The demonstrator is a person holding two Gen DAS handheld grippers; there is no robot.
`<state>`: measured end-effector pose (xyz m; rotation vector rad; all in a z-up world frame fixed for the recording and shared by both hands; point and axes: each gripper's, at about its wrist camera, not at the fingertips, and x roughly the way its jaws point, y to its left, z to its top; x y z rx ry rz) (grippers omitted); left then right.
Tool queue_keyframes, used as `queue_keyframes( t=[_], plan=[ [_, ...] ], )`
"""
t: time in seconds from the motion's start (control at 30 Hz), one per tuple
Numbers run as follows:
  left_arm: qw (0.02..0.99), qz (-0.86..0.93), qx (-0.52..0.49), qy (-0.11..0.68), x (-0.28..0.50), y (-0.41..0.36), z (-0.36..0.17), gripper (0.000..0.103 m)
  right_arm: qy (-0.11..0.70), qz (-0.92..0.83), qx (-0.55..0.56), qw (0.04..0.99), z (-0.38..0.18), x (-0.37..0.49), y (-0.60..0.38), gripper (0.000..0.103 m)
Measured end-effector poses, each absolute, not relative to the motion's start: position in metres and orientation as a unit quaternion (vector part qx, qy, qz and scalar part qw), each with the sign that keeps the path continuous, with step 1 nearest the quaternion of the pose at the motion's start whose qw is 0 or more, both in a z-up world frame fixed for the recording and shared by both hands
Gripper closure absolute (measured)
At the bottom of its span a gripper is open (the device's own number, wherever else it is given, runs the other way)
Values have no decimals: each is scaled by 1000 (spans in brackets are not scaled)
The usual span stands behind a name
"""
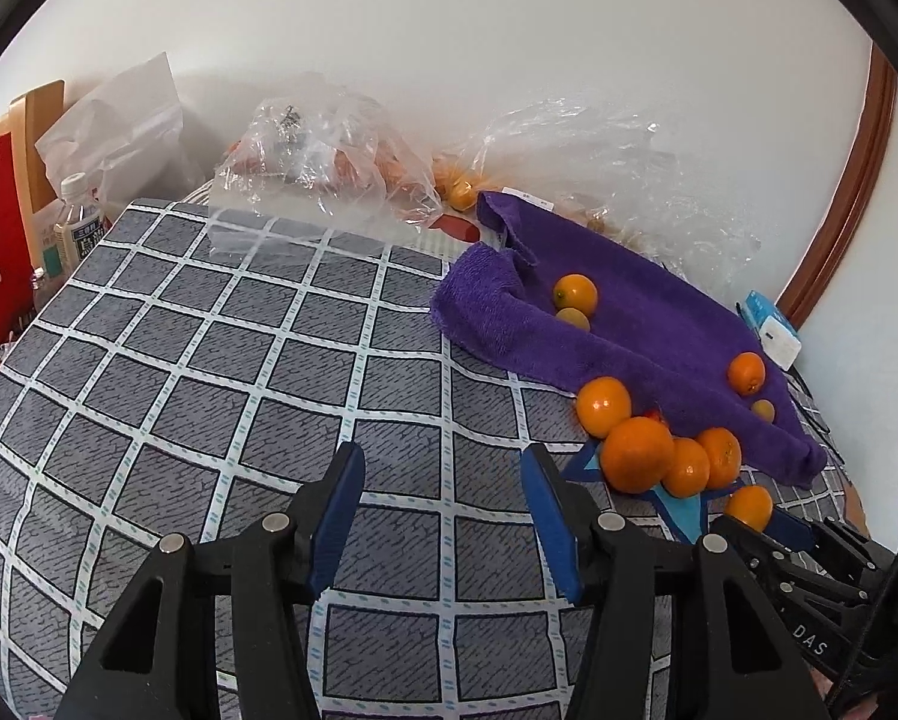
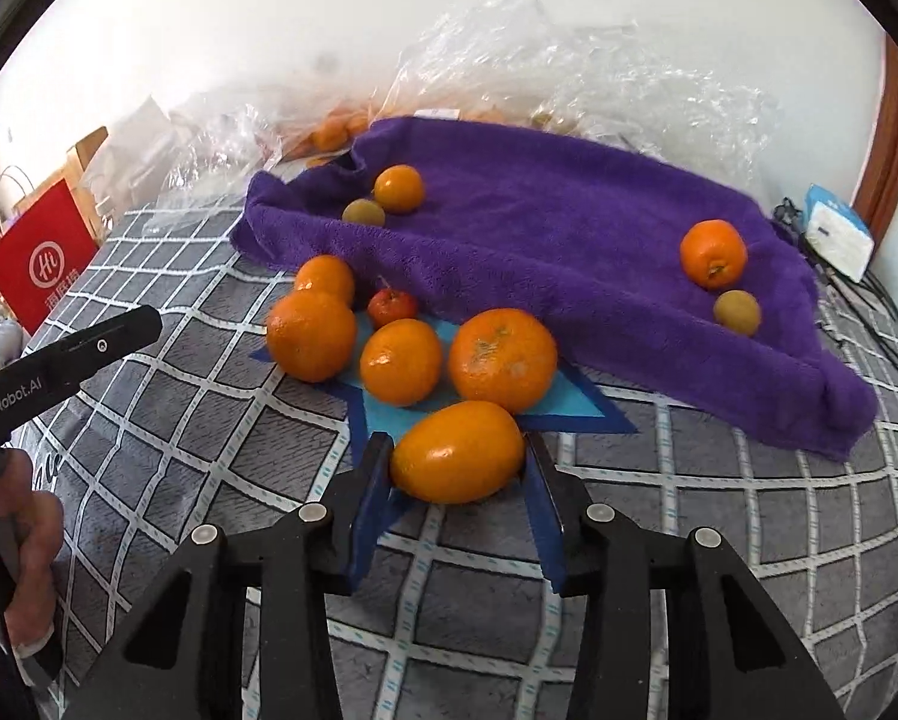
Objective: Organize fruits
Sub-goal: 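Move the right gripper to a large orange while the left gripper withdraws, then lift the oval orange with the right gripper while the left gripper grasps a large orange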
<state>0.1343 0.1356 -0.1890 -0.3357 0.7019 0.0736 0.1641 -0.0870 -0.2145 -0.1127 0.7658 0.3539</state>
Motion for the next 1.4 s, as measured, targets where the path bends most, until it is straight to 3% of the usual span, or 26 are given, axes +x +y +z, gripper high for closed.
queue_keyframes(
  t=[0.77,0.9,1.0,1.3,1.4],
  plan=[
    [922,-34,-92,375,145,77,-182,51,350,59,31,934,-215,141,-224,60],
    [923,-40,-71,377,160,52,-178,40,355,68,43,932,-219,145,-226,60],
    [919,-34,-78,384,175,45,-181,39,348,70,59,933,-220,143,-231,60],
    [913,-14,-111,392,199,43,-195,41,338,66,98,934,-220,142,-244,60],
    [910,-15,-115,399,201,44,-199,51,343,67,99,932,-221,144,-243,60]
  ],
)
